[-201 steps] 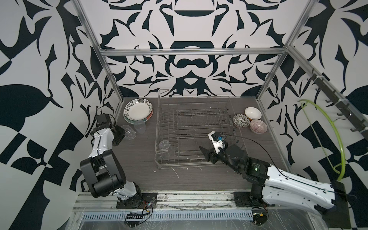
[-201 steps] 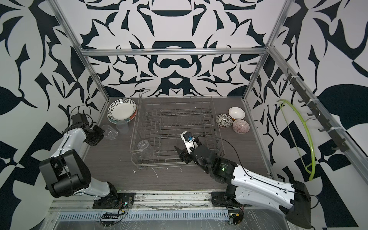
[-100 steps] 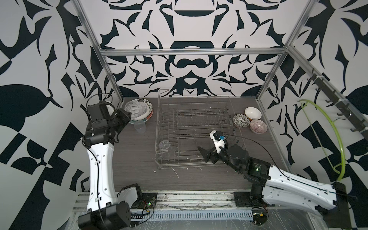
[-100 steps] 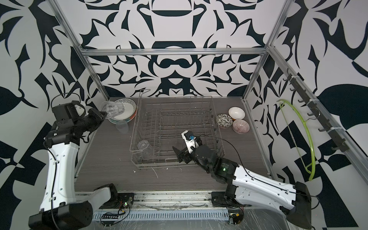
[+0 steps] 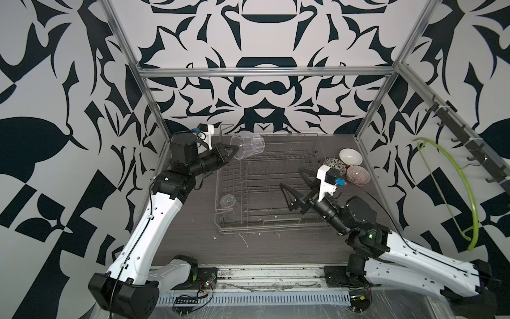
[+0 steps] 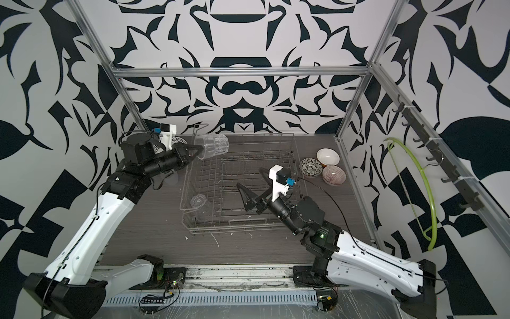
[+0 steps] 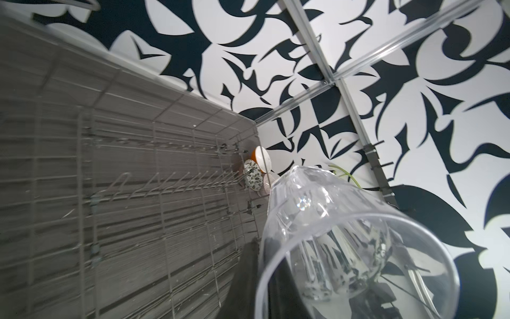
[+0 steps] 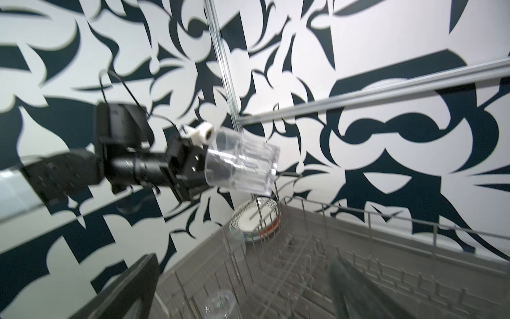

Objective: Load bowls into a dish rack
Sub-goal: Pick up the distractor at the center of the board, then flip the distractor at the dish rack.

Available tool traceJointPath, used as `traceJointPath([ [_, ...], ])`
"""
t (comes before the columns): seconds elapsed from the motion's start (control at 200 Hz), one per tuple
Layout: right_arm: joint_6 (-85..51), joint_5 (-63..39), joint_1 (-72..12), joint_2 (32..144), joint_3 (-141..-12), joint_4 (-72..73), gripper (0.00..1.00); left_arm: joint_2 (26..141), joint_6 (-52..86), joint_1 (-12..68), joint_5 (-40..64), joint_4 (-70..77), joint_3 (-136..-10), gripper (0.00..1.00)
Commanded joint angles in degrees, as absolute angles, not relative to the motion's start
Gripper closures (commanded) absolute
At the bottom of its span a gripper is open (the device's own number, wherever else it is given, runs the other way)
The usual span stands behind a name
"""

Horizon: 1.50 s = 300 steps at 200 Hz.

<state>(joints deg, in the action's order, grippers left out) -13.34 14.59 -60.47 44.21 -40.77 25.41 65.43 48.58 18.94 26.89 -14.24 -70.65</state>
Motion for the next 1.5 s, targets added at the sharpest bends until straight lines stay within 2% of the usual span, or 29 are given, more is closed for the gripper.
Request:
traceJointPath([
  [0.0,-15.4,12.3,-60.4,43.1,-38.2,42.2,0.0,65.9,52.2,21.0,28.7,0.8,-69.6,1.0],
  [0.09,-16.7,9.3,-59.7,43.1,-36.2,50.2,0.0,67.1,55.4,22.9,29.0,8.2,-67.6,1.0],
  [0.265,-19.3,4.0,-57.6,44.1,-33.5,60.8,0.01,70.7,65.5,26.2,33.9,32.7,-62.7,1.0],
  [0.425,-19.8,0.2,-55.0,43.9,-32.9,63.1,0.02,74.0,69.0,31.4,35.4,43.7,-61.1,1.0],
  [0.66,-21.8,-1.4,-49.0,42.2,-32.0,62.5,0.03,79.4,78.3,36.3,38.6,68.6,-58.1,1.0],
  [0.85,-21.7,-2.7,-45.9,42.3,-33.2,59.7,0.03,80.8,79.2,38.1,38.7,73.8,-57.0,1.0],
  [1.07,-24.4,-8.5,-42.8,48.3,-36.5,61.8,0.04,83.4,79.1,39.6,39.0,74.8,-58.4,1.0],
  [1.495,-25.2,-13.5,-41.8,52.7,-40.9,63.4,0.05,91.7,84.4,40.5,38.9,82.4,-61.0,1.0],
])
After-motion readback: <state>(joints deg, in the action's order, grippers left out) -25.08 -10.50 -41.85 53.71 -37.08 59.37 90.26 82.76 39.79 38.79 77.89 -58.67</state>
